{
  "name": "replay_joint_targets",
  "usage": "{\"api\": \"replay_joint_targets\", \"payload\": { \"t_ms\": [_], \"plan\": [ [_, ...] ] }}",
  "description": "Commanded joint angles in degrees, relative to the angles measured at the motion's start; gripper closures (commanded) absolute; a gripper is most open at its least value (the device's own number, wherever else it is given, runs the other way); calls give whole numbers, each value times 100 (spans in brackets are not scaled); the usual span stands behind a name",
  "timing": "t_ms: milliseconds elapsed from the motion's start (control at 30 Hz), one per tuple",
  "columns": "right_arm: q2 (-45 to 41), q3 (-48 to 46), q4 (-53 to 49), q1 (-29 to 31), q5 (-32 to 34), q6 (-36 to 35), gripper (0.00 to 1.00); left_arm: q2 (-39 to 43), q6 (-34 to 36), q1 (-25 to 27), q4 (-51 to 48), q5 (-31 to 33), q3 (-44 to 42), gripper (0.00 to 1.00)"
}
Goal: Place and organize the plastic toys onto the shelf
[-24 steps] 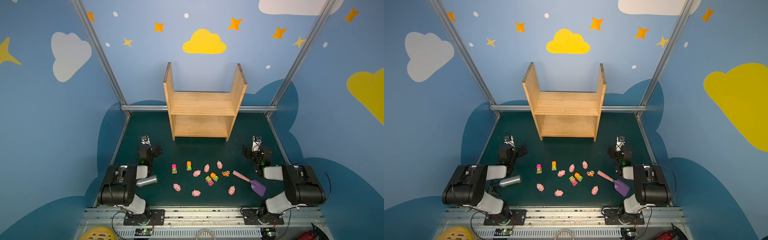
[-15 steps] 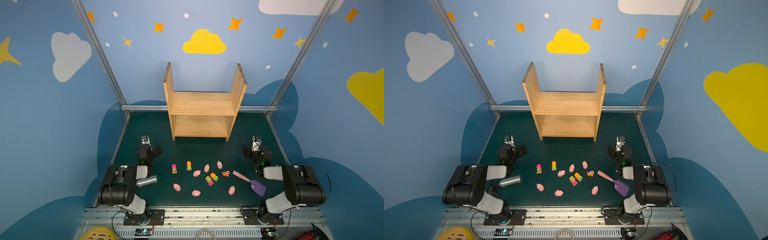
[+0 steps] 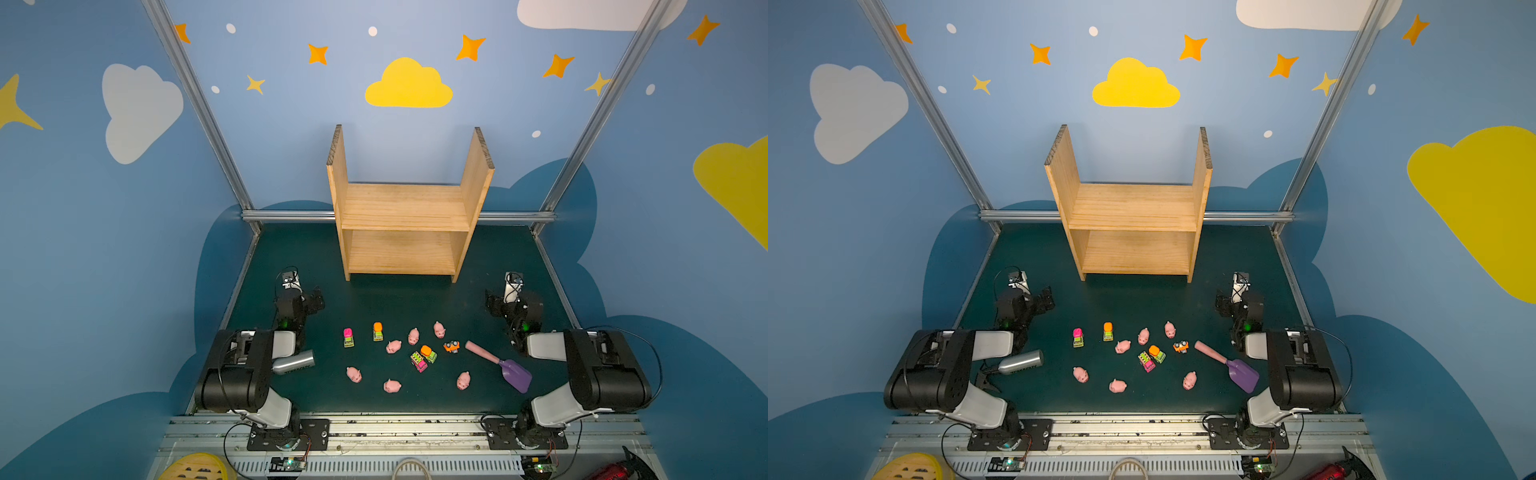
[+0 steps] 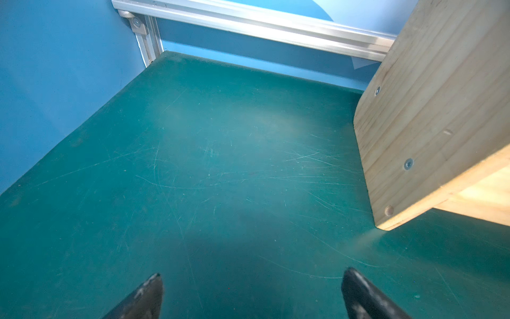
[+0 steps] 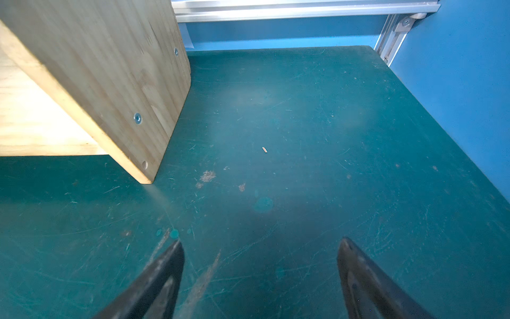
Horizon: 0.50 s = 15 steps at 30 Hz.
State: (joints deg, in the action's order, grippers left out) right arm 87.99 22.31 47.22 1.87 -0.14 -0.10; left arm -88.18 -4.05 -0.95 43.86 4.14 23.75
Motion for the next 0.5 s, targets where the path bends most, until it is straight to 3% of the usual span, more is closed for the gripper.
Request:
{"api": "replay_joint_targets", "payload": {
  "t_ms": [0,467],
  "plan": [
    [-80,58,-34,25,-47,10,14,64,28,15,-17,-28,5,0],
    [-80,60,-40,5,-100,23,14,47,11,-36,-66,-119,33,0]
  ]
}}
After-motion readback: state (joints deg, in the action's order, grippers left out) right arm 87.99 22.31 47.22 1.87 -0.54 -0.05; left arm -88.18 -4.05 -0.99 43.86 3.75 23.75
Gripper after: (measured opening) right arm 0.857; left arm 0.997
